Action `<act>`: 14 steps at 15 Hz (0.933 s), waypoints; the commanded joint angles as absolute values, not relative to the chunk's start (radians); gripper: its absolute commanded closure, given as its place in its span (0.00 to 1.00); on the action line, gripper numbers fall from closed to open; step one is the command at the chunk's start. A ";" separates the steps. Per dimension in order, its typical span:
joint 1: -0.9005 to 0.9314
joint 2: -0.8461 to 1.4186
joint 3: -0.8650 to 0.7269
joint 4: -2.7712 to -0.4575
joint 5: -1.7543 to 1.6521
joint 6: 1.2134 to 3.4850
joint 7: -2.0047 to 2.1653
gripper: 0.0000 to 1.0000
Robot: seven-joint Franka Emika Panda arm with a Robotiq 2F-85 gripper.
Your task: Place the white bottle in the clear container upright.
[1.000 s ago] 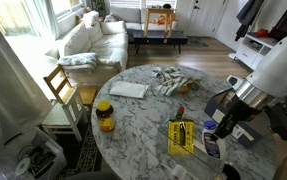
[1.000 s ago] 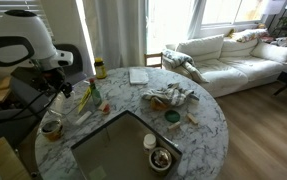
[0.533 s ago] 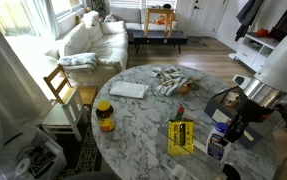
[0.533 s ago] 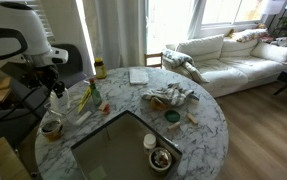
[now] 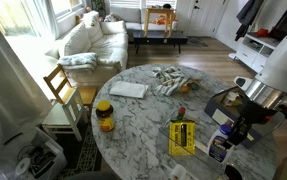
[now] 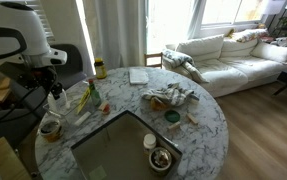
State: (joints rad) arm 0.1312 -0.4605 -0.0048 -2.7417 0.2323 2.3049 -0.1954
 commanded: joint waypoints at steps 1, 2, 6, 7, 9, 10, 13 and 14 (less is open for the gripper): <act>0.120 -0.408 0.002 -2.741 0.194 2.360 -0.193 0.80; 0.123 -0.389 -0.001 -2.741 0.194 2.381 -0.198 0.80; 0.132 -0.314 0.000 -2.742 0.199 2.489 -0.210 0.80; 0.133 -0.296 0.003 -2.739 0.195 2.509 -0.213 0.80; 0.132 -0.255 0.009 -2.731 0.183 2.533 -0.216 0.80; 0.135 -0.236 0.012 -2.728 0.182 2.543 -0.221 0.80; 0.142 -0.190 0.020 -2.716 0.182 2.549 -0.244 0.80; 0.144 -0.176 0.026 -2.711 0.184 2.555 -0.247 0.80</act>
